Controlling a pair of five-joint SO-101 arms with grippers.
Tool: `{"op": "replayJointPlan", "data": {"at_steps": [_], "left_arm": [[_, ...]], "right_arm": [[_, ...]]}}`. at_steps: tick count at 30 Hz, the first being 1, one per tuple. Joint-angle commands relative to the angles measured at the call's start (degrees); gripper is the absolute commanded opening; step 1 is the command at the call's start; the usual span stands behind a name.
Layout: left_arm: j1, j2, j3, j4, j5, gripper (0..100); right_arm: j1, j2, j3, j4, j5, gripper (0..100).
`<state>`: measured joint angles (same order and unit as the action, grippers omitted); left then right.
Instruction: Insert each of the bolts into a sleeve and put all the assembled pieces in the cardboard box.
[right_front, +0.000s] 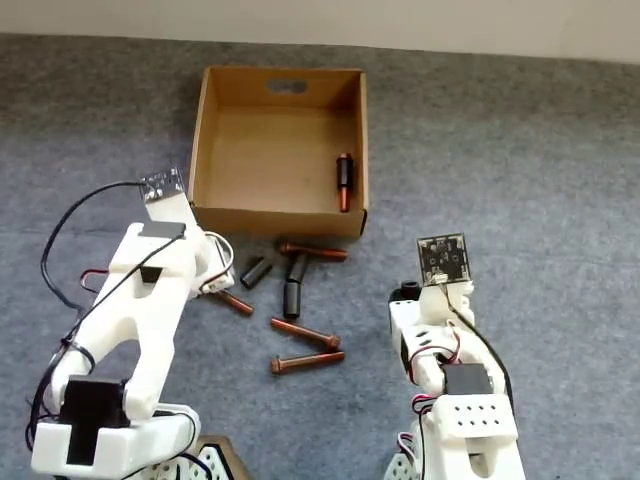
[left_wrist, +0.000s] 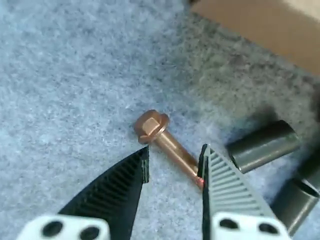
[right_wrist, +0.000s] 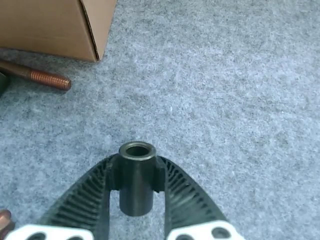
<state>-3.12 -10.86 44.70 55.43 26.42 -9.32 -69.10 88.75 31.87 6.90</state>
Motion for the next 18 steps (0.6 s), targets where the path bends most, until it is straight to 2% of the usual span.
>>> {"op": "replayJointPlan", "data": {"at_steps": [1,7,15,18], "left_arm": [[0.57,-0.22,0.57,-3.52,0.62,18],[0.57,-0.13,4.53,-7.91,7.91,18],[0.57,-0.22,5.32,-8.97,7.82,18],[0.57,-0.4,5.49,-8.88,7.82,10]], "right_arm": [[0.66,-1.01,-0.48,0.22,0.0,0.5],[0.75,-1.01,-0.48,0.22,0.0,0.5],[0.75,-1.01,-0.4,0.22,0.0,0.5],[0.75,-1.01,-0.4,0.22,0.0,0.5]]}}
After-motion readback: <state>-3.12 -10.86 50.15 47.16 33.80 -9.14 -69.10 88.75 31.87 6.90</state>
